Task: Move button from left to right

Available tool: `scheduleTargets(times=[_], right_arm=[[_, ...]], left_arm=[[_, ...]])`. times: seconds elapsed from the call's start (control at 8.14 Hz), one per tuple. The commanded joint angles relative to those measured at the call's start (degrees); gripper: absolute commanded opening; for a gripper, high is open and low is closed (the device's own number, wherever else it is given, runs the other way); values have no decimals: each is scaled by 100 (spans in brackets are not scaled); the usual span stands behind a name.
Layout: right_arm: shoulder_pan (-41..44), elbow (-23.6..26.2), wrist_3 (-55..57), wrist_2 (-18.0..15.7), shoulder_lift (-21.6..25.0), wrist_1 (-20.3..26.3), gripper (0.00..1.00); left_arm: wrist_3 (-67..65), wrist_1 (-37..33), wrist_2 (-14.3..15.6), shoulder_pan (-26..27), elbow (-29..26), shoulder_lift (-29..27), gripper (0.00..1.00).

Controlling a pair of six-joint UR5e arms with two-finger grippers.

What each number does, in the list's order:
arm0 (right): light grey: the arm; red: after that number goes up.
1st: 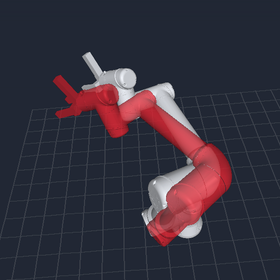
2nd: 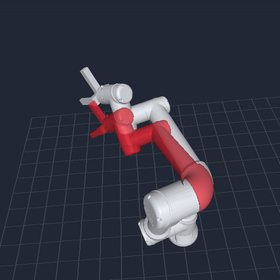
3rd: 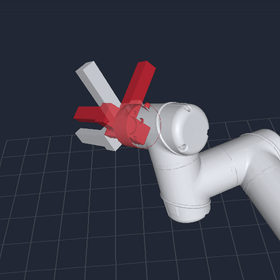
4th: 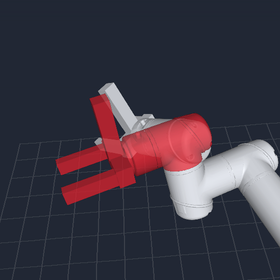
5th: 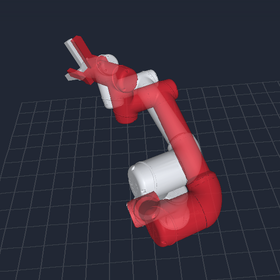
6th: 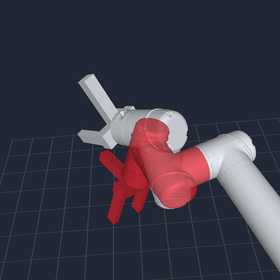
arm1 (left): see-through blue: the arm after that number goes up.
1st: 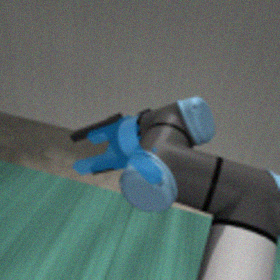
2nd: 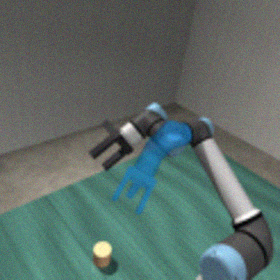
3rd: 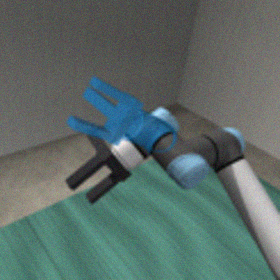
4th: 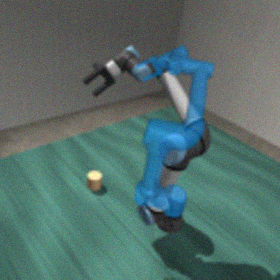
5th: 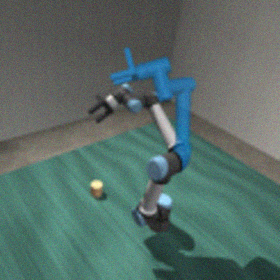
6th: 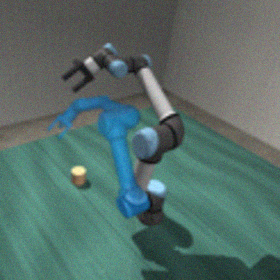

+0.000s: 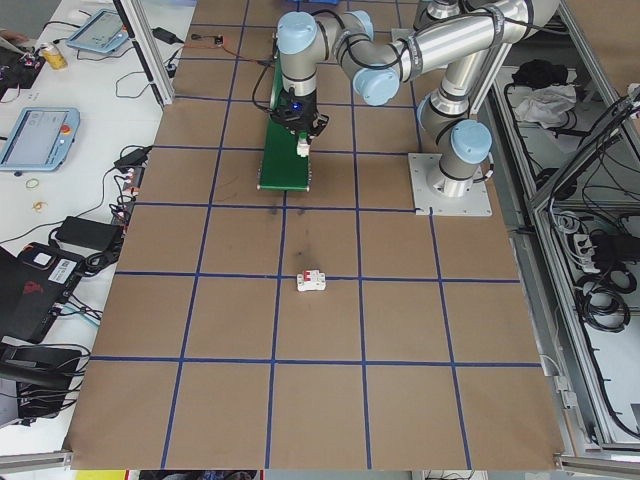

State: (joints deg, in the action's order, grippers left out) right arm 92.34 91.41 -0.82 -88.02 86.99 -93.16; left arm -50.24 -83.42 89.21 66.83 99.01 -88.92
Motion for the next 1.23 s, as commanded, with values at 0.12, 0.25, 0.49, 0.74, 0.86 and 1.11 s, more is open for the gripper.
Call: scheduleTargets(times=[0.12, 0.25, 0.49, 0.74, 0.86, 1.11], right_arm=[[-6, 61, -32, -345, -638, -342, 100], [-6, 157, -32, -347, -648, -499, 100], [-6, 184, -32, -321, -648, -589, 100], [-6, 184, -32, -355, -622, -615, 100], [-6, 184, -32, -330, -613, -615, 100], [-6, 184, -32, -303, -569, -598, 100]], left_arm=[[-564, 1153, -317, 381, 13, -705, 24], [-984, 1188, -291, 819, 22, -793, 24], [-1094, 1188, -290, 990, 100, -986, 24], [-1050, 1510, -282, 990, 425, -996, 24], [-1050, 1739, -290, 990, 496, -1022, 24], [-1050, 1899, -290, 990, 584, -1223, 24]])
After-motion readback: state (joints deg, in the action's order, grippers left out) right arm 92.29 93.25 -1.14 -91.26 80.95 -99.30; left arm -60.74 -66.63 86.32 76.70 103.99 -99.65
